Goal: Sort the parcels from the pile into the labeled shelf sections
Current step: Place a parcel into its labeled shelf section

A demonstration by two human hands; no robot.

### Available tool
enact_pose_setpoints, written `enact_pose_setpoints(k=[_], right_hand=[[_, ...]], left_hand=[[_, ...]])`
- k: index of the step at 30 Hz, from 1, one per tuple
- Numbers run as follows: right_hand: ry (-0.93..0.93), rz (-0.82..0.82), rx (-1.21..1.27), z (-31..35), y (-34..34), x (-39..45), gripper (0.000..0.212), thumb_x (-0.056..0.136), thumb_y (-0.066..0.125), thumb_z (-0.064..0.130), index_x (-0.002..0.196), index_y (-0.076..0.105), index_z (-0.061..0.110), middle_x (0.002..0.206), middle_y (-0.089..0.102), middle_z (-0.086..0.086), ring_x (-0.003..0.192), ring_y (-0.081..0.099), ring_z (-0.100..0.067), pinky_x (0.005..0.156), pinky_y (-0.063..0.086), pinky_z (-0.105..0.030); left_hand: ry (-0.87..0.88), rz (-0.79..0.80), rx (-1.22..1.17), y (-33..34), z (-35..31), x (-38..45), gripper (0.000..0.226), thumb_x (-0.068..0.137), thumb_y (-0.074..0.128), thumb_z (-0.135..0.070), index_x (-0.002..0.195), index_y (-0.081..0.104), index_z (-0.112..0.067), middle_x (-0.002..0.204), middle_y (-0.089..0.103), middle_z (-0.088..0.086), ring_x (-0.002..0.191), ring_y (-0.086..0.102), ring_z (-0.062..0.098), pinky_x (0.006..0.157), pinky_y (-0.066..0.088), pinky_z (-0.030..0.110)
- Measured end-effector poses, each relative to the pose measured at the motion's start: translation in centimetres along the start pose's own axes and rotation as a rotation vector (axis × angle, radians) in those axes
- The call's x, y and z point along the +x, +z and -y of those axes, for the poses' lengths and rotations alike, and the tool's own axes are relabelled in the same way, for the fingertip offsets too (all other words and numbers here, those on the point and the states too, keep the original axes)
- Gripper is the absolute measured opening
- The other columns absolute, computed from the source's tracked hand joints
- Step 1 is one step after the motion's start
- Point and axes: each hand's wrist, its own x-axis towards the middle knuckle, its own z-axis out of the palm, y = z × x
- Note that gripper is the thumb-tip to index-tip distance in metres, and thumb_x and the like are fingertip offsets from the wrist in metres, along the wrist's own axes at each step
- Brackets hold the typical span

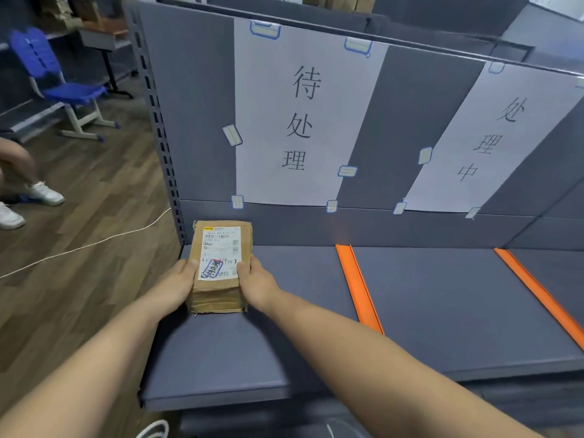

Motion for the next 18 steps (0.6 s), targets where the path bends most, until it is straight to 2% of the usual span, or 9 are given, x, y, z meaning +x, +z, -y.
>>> enact_pose_setpoints(k=[11,15,18], right_hand=[[0.02,-0.007,0.033,1.1,-0.1,-0.6,0.049,0.105,0.024,0.035,0.152,0.023,0.021,0.148,0.044,-0.007,0.134,0.041,-0.03,0.11,0.029,-0.035],[0.016,-0.014,0.097,1.1,-0.7,-1.2,0.058,0.104,0.027,0.04,0.156,0.009,0.023,0.154,0.036,-0.002,0.141,0.034,-0.026,0.113,0.024,-0.032],[0.025,-0.044,0.109,0.8,-2.0,-1.8,0.064,0.102,0.028,0.045,0.157,0.006,0.02,0.16,0.025,-0.003,0.146,0.023,-0.025,0.115,0.018,-0.033]], left_hand=[[-0.047,-0.073,-0.002,0.2,-0.9,0.5,0.051,0.104,0.032,-0.039,0.142,0.043,-0.007,0.141,0.049,0.017,0.126,0.047,0.034,0.1,0.036,0.038],[-0.069,-0.154,0.067,0.3,-1.4,0.2,0.064,0.101,0.035,-0.046,0.149,0.027,-0.004,0.15,0.037,0.02,0.137,0.035,0.037,0.109,0.029,0.041],[0.008,-0.246,0.129,0.1,-2.8,-0.5,0.064,0.101,0.035,-0.044,0.148,0.028,-0.002,0.151,0.034,0.022,0.138,0.033,0.038,0.109,0.028,0.043]])
